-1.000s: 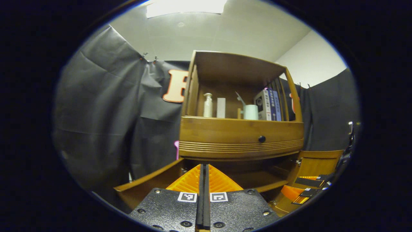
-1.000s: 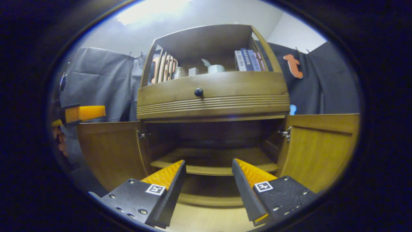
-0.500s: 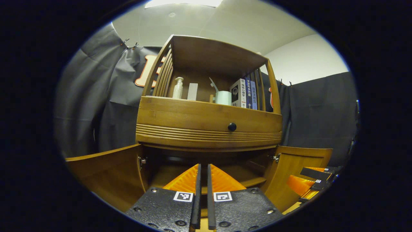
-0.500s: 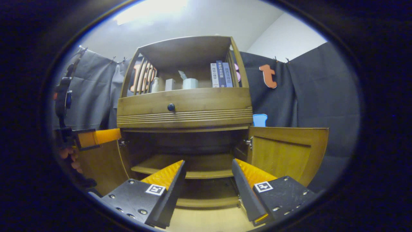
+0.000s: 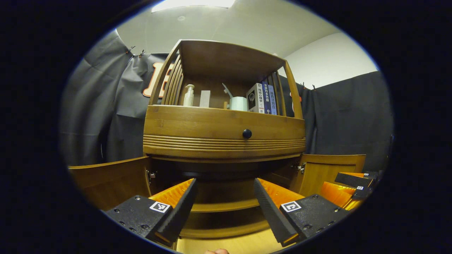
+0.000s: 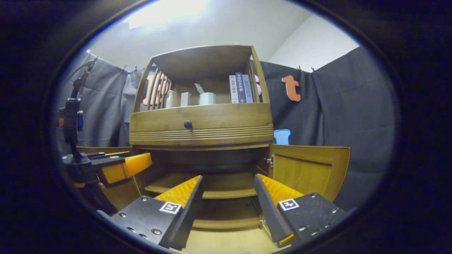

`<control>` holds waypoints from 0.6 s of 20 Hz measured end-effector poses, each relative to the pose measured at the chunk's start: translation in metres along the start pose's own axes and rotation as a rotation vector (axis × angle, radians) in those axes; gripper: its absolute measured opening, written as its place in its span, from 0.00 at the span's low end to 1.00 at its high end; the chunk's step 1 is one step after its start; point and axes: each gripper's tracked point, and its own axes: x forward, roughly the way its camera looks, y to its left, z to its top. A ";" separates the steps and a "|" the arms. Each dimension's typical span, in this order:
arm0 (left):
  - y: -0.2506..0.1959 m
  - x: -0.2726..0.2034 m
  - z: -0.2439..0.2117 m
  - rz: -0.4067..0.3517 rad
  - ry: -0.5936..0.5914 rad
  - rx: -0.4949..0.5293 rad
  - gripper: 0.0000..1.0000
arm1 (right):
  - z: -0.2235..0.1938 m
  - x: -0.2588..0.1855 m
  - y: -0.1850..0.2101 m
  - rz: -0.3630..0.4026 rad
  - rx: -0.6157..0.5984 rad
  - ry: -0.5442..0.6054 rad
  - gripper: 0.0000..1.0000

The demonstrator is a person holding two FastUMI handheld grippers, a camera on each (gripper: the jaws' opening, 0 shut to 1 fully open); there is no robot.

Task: Open the right door of the double-door shoe cabinet with the right hand, and open the left door with the left hand.

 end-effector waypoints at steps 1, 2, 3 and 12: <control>0.001 0.000 -0.001 0.001 0.004 0.000 0.96 | 0.000 0.001 0.002 0.004 -0.004 -0.002 0.85; 0.003 -0.001 -0.003 0.005 0.007 -0.001 0.98 | 0.002 0.000 0.004 0.008 -0.009 -0.004 0.78; 0.006 -0.001 -0.003 0.010 0.011 -0.002 0.98 | 0.004 -0.001 0.007 0.013 -0.015 -0.009 0.78; 0.021 -0.006 -0.008 0.019 0.015 -0.023 0.98 | 0.018 -0.005 0.023 0.022 -0.047 -0.029 0.97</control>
